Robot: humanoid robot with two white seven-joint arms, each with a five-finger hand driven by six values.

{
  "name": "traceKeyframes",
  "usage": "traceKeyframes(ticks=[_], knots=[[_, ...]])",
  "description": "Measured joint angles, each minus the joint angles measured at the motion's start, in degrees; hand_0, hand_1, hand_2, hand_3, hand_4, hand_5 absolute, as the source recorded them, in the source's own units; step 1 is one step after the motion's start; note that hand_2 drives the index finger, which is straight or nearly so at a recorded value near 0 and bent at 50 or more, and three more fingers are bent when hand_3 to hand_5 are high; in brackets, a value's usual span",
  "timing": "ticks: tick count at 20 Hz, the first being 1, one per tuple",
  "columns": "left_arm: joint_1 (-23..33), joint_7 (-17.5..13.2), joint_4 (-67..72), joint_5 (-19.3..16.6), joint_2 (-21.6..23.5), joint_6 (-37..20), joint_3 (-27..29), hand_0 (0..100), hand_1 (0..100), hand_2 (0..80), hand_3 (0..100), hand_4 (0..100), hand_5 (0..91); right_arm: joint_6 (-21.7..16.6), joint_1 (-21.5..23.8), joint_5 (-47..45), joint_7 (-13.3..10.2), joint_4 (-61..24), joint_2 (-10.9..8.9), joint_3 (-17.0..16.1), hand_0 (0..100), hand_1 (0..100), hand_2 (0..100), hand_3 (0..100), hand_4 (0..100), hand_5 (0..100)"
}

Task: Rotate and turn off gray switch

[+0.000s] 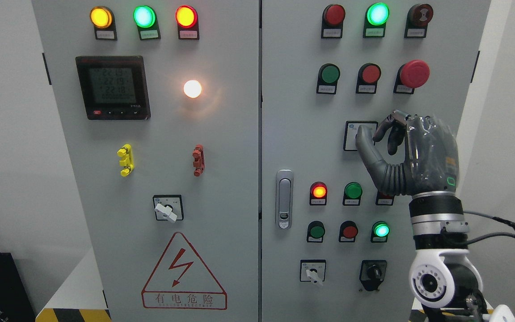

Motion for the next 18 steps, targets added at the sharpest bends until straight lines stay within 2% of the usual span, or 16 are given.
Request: traceKeyframes(ticks=[1,2,3,5,6,9,11,18], knots=[[0.0,-0.02,0.0,0.0,0.0,0.0,0.0,12,39,0.0,0,0,0.0,-1.36,0.68,0.1,-0.22,-0.66,-0.01,-0.27,52,41,43,62,47,48],[0.0,-0.03,0.0,0.0,0.0,0.0,0.0,12,39,0.0,0,0,0.0,-2.55,1.46,0.2,-0.36,-1.34,-0.02,-0.57,54,38,37,50,34,31],[0.0,-0.04,0.0,0.0,0.0,0.0,0.0,12,39,0.0,0,0,0.0,-3.72,2.2,0.27,-0.41,-2.06,-0.02,-0.89,53,36,32,39,24,19],[0.0,-0.04,0.0,0.0,0.0,0.0,0.0,12,39,0.0,0,0,0.0,-6.3,3.5,0.37,-0.59,-3.26,-0.04,-1.45,47,35,23,26,9,4],[0.0,-0.04,0.0,0.0,0.0,0.0,0.0,12,39,0.0,0,0,0.0,-7.37,4.13,0.42,-0.63,-3.89,-0.04,-1.72,44,36,19,19,2,0],[0.0,-0.09,0.0,0.0,0.0,0.0,0.0,12,39,0.0,0,0,0.0,-10.64,6.19,0.55,-0.65,-5.5,-0.08,-2.65,41,35,11,7,0,0],[0.0,-0.19,0.0,0.0,0.0,0.0,0.0,12,39,0.0,0,0,0.0,-12.44,7.57,0.66,-0.66,-6.39,-0.09,-3.36,40,35,8,5,0,0],[0.01,-0.14,0.0,0.0,0.0,0.0,0.0,12,39,0.0,0,0,0.0,-15.98,10.74,0.83,-0.66,-8.52,-0.32,-5.72,37,35,7,4,0,0]])
